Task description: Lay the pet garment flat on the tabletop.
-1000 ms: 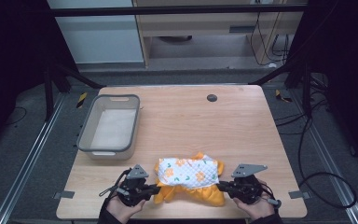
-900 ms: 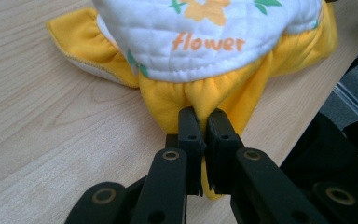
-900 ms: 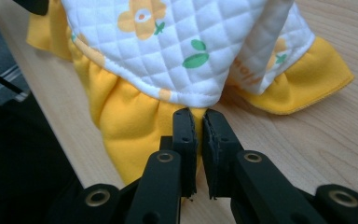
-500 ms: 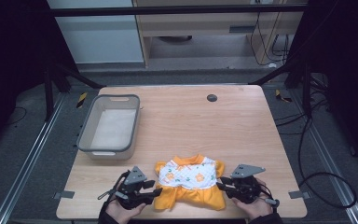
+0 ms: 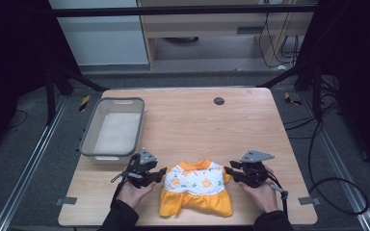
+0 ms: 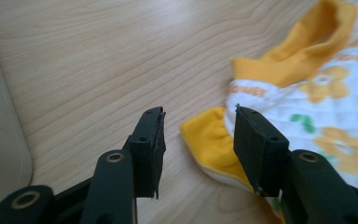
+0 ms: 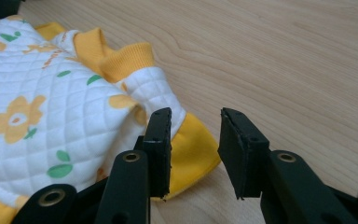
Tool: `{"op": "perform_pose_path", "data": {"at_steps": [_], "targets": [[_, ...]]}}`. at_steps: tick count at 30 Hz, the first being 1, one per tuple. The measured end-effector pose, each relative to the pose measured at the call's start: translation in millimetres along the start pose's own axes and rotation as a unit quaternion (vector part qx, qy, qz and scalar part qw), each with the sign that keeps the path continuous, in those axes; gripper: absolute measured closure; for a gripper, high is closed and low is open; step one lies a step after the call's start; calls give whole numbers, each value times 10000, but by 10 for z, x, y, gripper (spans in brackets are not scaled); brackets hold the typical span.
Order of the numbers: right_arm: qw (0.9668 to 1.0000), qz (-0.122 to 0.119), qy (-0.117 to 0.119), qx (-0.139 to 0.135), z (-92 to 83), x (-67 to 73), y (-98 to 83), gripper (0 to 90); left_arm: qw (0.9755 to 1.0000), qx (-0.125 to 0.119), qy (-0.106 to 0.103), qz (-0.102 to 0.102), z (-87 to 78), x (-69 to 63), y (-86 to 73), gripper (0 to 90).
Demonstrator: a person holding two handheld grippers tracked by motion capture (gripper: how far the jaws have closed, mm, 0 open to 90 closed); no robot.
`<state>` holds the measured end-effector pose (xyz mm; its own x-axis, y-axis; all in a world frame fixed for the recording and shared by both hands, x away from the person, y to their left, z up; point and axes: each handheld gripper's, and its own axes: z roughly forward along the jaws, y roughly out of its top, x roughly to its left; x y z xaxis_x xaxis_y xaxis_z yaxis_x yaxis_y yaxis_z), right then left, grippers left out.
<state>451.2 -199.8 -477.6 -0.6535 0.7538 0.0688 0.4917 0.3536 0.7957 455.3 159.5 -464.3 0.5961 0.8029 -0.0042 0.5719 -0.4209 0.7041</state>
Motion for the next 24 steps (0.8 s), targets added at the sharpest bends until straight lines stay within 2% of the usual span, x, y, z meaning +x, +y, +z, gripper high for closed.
{"op": "perform_pose_path", "data": {"at_steps": [3, 6, 11, 15, 16, 17, 18, 20, 22, 24], "targets": [[9999, -12, 109, 72, 87, -11, -5, 622, 9998, 190, 70, 49, 82, 14, -38, 545], [9993, -119, 150, 318, 192, 7, -33, 629, 9994, 345, 51, 43, 134, 43, -87, 555], [9986, -179, 98, 497, 240, 30, -49, 664, 9987, 468, 82, 204, 211, 5, -135, 578], [9980, -254, 52, 582, 255, 39, -52, 700, 9990, 431, 16, 150, 218, 17, -135, 599], [9974, -266, 34, 666, 266, 49, -53, 746, 9990, 422, -52, 99, 219, 24, -139, 622], [9974, -266, 34, 666, 266, 49, -53, 746, 9990, 422, -52, 99, 219, 24, -139, 632], [9971, -283, -7, 709, 274, 53, -53, 800, 9989, 435, -102, 122, 218, 5, -136, 678], [9970, -198, 6, 751, 273, 49, -46, 844, 9986, 493, -114, 172, 220, -42, -119, 757], [9969, -85, 50, 775, 273, 45, -42, 873, 9984, 511, -93, 211, 227, -86, -110, 845], [9969, -21, 73, 789, 266, 37, -39, 883, 9984, 501, -32, 242, 226, -109, -106, 887]]}}
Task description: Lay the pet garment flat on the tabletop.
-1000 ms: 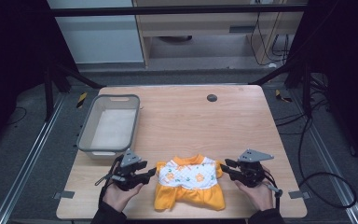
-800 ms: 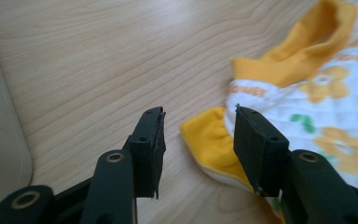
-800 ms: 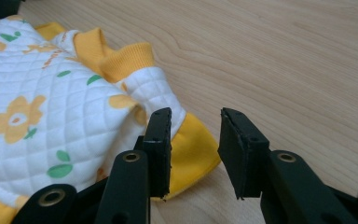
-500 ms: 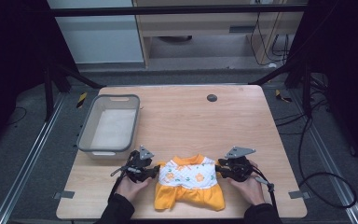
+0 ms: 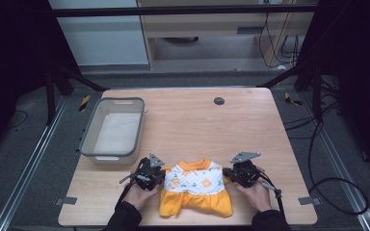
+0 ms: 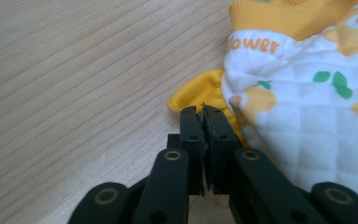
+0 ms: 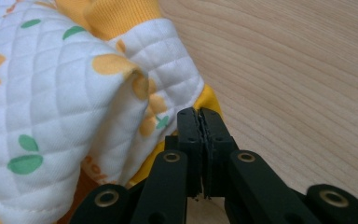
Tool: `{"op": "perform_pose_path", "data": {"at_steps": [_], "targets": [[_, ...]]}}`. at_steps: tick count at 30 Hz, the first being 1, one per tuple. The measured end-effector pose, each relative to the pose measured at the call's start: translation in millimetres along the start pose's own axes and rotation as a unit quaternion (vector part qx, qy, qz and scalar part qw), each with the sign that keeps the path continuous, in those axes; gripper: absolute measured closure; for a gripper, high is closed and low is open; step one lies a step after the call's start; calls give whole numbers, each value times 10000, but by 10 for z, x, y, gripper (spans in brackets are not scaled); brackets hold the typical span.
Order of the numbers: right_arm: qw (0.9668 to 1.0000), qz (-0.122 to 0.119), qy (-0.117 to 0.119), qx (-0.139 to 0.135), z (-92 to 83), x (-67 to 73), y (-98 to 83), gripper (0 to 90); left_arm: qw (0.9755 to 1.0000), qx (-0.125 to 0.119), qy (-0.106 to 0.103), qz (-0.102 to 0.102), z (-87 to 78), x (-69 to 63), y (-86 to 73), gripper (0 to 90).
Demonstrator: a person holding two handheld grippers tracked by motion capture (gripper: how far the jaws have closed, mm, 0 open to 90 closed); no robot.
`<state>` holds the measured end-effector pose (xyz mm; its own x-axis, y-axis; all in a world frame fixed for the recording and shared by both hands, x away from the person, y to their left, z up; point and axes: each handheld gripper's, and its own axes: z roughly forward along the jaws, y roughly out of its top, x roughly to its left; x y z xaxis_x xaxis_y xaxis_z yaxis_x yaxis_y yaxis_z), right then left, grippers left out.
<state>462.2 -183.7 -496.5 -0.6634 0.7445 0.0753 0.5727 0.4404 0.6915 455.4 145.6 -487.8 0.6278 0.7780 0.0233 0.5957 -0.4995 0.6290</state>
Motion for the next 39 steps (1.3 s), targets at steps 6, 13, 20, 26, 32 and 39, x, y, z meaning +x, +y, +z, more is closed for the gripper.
{"op": "perform_pose_path", "data": {"at_steps": [6, 13, 20, 26, 32, 39], "targets": [[9986, -5, -94, -521, -187, -5, 63, 886, 9978, -645, -72, -110, -226, 40, 75, 897], [9904, -274, -379, -1301, -438, 46, 294, 885, 9909, -1333, 111, 142, -598, 36, 327, 898], [9771, -183, -741, -1984, -560, 22, 561, 885, 9842, -1728, 378, 80, -737, 142, 607, 898], [9693, 165, -1037, -2225, -454, -154, 768, 884, 9806, -1855, 620, -103, -636, 277, 895, 898], [9663, 403, -1314, -2176, -227, -334, 997, 871, 9771, -1872, 798, -623, -397, 494, 1146, 890], [9667, 448, -1681, -1874, -134, -452, 1084, 686, 9717, -1869, 829, -1183, -326, 685, 1084, 559]]}}
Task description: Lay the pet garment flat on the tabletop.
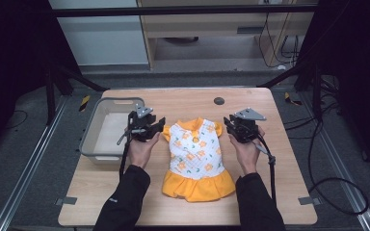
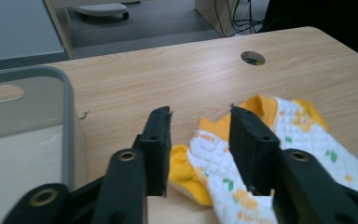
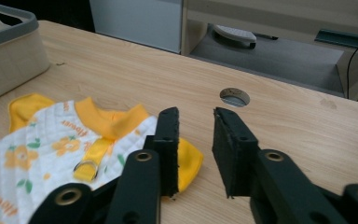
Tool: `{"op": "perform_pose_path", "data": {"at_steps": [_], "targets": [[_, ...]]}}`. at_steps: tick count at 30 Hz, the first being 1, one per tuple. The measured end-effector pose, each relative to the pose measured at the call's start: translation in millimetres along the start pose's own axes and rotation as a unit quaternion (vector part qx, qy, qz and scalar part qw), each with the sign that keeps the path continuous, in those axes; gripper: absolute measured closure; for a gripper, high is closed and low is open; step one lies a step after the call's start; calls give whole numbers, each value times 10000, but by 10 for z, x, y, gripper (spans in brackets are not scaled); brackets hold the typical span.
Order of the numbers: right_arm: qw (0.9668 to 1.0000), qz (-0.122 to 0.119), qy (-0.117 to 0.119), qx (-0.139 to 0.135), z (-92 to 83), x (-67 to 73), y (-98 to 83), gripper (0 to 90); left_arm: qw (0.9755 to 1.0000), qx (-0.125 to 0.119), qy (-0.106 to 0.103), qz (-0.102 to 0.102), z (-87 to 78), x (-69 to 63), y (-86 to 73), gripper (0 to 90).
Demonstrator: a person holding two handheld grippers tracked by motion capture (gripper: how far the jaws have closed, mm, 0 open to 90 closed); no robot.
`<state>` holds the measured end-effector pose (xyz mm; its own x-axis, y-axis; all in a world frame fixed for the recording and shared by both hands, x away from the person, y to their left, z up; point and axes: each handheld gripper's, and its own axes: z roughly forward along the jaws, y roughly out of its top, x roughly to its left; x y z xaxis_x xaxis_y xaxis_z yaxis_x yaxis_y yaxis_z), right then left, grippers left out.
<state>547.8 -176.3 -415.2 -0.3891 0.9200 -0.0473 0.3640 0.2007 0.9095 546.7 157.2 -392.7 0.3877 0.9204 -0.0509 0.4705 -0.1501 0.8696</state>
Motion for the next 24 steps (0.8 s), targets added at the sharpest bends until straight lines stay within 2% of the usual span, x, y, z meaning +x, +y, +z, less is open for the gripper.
{"op": "perform_pose_path", "data": {"at_steps": [4, 6, 10, 13, 20, 24], "targets": [[9998, -115, 174, 13, -137, -22, 19, 647, 9998, -53, -180, -84, -162, 57, -40, 502], [9995, -175, 257, 4, -211, -13, 27, 630, 9995, -76, -289, -35, -250, 54, -71, 490], [9988, -210, 442, 20, -371, -4, 21, 581, 9984, 147, -500, 201, -400, 13, -165, 467], [9981, -148, 600, 43, -483, -3, -12, 550, 9970, 248, -633, 372, -513, -25, -277, 466], [9945, -339, 881, 446, -742, 43, -284, 521, 9930, 576, -911, 483, -717, -72, -687, 466], [9918, -234, 1058, 684, -832, 64, -532, 519, 9901, 888, -978, 481, -728, -97, -931, 475]]}}
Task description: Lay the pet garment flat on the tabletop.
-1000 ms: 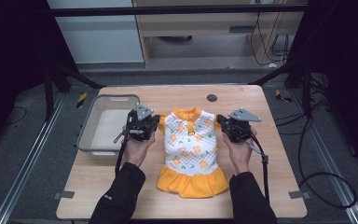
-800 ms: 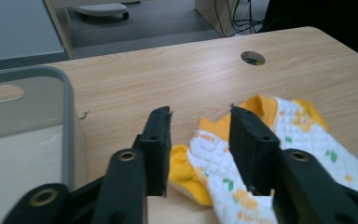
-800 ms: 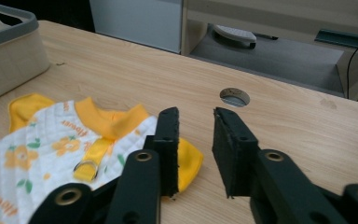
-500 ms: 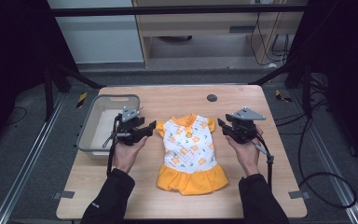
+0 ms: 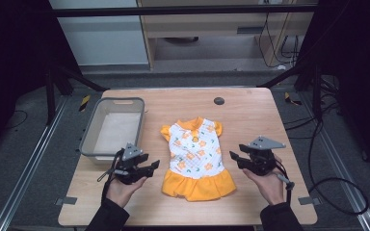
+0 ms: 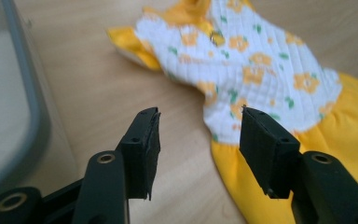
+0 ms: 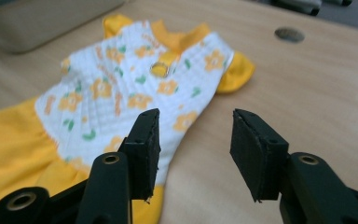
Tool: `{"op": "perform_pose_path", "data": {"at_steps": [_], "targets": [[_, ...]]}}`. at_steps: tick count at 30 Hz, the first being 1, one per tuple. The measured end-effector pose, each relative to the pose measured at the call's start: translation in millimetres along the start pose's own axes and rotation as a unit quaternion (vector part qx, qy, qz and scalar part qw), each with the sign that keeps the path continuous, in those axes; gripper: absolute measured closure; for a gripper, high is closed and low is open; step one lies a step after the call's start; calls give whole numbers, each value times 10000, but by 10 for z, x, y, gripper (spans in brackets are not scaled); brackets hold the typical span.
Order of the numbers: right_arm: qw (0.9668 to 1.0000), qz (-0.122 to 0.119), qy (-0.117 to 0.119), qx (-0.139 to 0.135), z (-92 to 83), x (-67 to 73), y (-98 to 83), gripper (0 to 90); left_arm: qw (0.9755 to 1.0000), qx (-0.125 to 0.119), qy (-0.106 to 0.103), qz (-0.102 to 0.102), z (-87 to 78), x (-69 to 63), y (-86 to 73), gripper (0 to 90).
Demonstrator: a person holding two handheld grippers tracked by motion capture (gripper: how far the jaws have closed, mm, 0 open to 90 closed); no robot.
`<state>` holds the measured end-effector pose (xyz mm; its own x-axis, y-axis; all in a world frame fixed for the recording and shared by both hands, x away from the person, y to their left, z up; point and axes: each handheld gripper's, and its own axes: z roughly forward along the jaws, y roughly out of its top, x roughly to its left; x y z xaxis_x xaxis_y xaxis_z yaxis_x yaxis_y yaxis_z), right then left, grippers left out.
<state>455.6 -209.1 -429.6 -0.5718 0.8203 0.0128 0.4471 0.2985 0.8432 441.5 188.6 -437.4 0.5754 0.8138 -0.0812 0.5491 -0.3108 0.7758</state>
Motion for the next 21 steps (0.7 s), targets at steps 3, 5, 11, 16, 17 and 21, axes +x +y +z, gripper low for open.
{"op": "perform_pose_path", "data": {"at_steps": [3, 5, 11, 16, 17, 21], "targets": [[9997, 77, 110, 183, 3, 46, -199, 518, 9997, 186, -131, 7, 44, -75, -142, 492], [9992, 76, 188, 343, 20, 85, -319, 516, 9992, 328, -211, 94, 91, -137, -210, 506], [9970, 24, 385, 670, 89, 206, -536, 531, 9977, 550, -332, 216, 240, -237, -293, 530], [9939, -69, 488, 986, 220, 290, -603, 576, 9961, 754, -400, 210, 313, -280, -352, 568], [9936, -81, 502, 1013, 239, 305, -610, 589, 9958, 789, -415, 218, 326, -297, -364, 591], [9921, -200, 503, 1128, 259, 344, -622, 676, 9936, 997, -355, 387, 378, -362, -395, 679]]}}
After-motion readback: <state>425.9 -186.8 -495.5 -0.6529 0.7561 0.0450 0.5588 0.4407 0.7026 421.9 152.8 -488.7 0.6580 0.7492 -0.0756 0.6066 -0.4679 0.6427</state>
